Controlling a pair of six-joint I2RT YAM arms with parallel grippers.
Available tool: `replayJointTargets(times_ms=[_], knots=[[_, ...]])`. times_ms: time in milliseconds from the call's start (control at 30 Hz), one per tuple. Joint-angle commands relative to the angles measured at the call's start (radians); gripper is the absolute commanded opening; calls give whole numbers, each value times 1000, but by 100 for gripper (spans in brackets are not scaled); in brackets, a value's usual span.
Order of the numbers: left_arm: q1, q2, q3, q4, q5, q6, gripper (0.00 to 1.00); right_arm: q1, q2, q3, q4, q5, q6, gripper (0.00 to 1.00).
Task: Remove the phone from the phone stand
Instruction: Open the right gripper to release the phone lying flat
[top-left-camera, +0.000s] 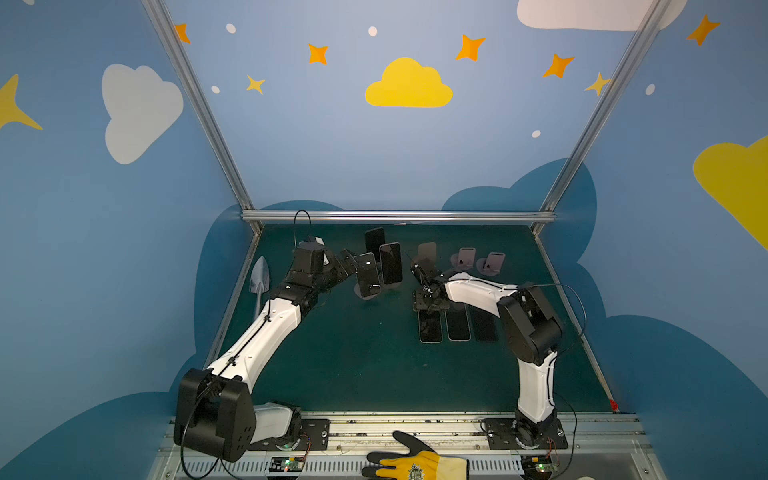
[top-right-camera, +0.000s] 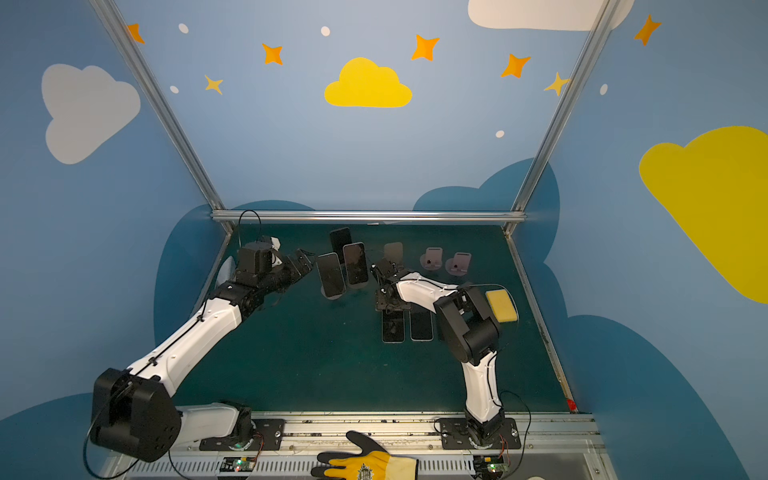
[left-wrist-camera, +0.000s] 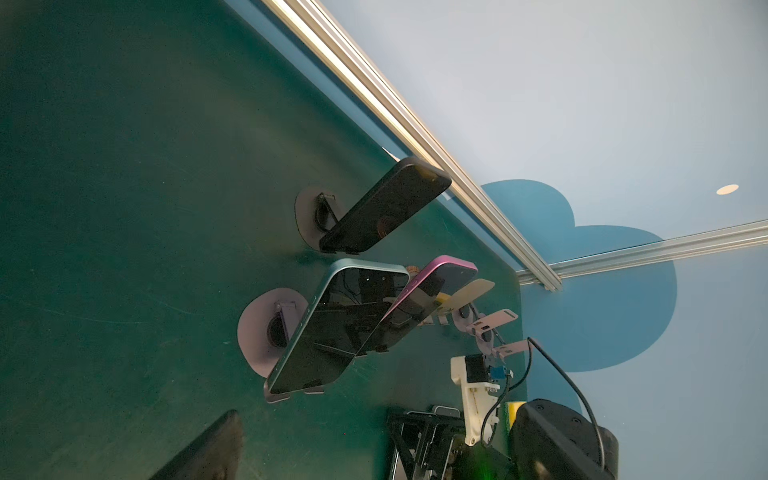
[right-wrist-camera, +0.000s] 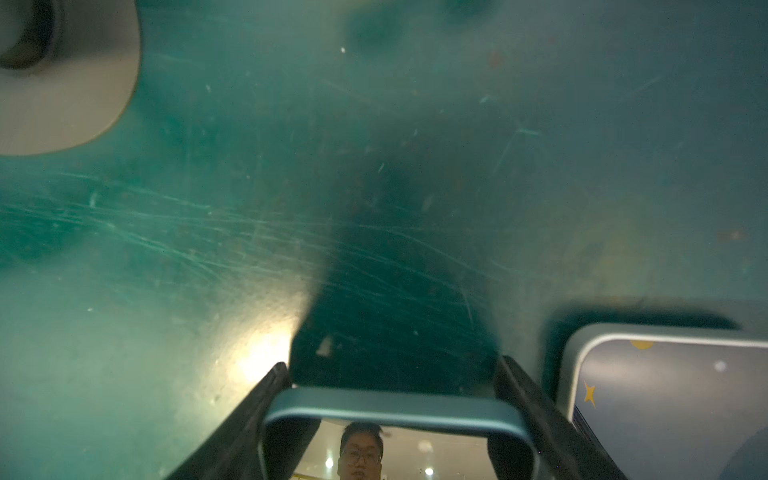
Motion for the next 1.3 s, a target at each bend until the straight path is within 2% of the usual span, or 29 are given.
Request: replayJointTargets(times_ms=[0, 333, 733, 1267], knots=[[0, -7, 19, -12, -11, 5, 100, -9, 25, 6, 20, 40, -2, 72], [0, -1, 20, -19, -9, 8, 100, -8, 43, -26, 48, 63, 9, 75], [9, -20, 18, -13, -9, -5, 100, -19, 70, 14, 16, 46, -17, 77], [30, -41, 10, 1, 0, -12, 100, -18, 4, 64, -45, 15, -44, 81]])
